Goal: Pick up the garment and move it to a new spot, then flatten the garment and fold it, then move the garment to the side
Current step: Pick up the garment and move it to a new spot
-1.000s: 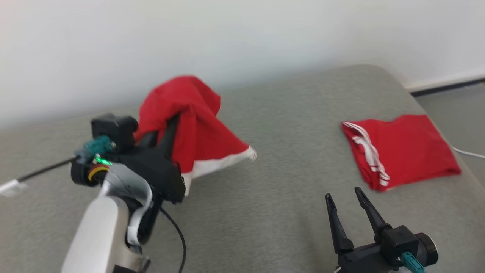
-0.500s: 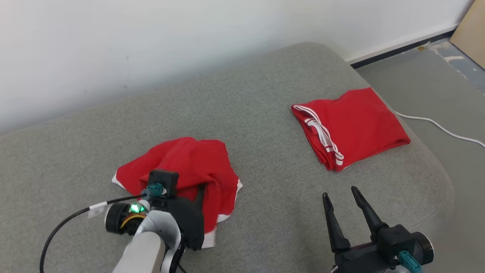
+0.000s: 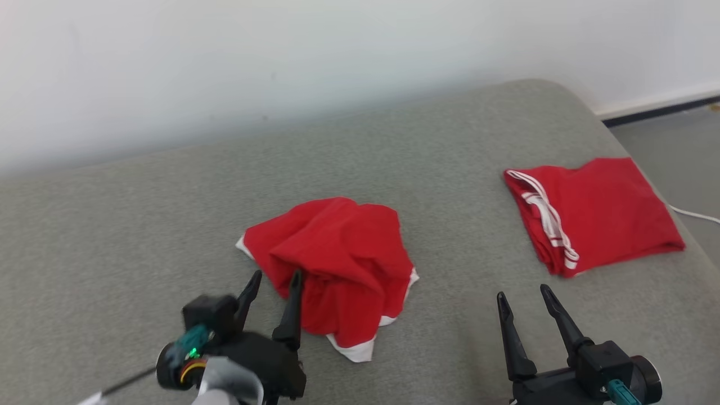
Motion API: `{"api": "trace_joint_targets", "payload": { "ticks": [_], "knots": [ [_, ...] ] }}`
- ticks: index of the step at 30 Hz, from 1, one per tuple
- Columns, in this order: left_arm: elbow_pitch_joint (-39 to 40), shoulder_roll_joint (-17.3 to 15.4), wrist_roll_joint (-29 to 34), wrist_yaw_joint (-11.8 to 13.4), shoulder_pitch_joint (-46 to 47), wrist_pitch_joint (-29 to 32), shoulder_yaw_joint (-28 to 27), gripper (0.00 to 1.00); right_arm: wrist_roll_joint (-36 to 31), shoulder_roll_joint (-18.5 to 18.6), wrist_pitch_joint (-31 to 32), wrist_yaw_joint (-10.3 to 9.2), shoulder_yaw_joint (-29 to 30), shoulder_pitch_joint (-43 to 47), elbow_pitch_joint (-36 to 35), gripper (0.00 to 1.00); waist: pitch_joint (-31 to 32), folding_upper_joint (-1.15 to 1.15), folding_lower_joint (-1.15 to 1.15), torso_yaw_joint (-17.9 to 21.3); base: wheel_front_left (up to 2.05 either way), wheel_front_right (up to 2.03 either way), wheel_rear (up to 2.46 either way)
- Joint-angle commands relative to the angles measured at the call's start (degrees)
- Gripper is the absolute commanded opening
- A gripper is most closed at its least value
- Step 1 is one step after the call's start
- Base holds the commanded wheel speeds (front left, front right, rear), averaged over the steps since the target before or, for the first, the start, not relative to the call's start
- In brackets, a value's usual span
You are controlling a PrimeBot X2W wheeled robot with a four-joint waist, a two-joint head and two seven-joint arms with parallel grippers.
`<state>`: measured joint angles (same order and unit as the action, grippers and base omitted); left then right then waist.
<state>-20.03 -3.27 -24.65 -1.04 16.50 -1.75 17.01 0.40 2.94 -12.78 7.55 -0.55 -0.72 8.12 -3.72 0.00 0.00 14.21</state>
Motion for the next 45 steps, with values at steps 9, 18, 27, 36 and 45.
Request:
{"api": "trace_joint_targets", "payload": {
  "ticks": [9, 18, 27, 36, 45],
  "knots": [
    [5.6, -1.0, -0.3, 1.3, -11.2, -13.1, -6.2, 1.0, 0.4, -0.1, 0.1, -0.15, 1.6, 2.0, 0.5, 1.0, 3.8, 0.0, 0.0, -8.6, 0.0, 0.0, 0.0],
    [17.7, 0.2, 9.2, 2.5, -21.6, -13.4, -17.5, 1.0, 0.6, -0.1, -0.2, -0.15, 3.0, 3.3, 0.9, 1.0, 4.9, 0.0, 0.0, -10.3, 0.0, 0.0, 0.0],
    [17.1, 0.4, 14.1, 0.0, -27.8, -13.4, -20.1, 1.0, -0.4, -0.1, -0.6, -0.15, 4.4, 6.3, 2.1, 1.0, 5.6, 0.0, 0.0, -10.7, 0.0, 0.0, 0.0],
    [6.9, 0.1, 14.4, -2.1, -26.7, -13.4, -19.4, 1.0, -1.8, -0.1, 1.6, -0.16, 4.1, 6.6, 1.7, 1.0, 5.4, 0.0, 0.0, -10.2, 0.0, 0.0, 0.0],
    [5.3, -0.2, 15.1, -3.1, -24.7, -13.4, -19.7, 1.0, -2.1, -0.1, 2.6, -0.15, 4.5, 6.7, 0.4, 1.0, 5.0, 0.0, 0.0, -9.8, 0.0, 0.0, 0.0]
  ]
}}
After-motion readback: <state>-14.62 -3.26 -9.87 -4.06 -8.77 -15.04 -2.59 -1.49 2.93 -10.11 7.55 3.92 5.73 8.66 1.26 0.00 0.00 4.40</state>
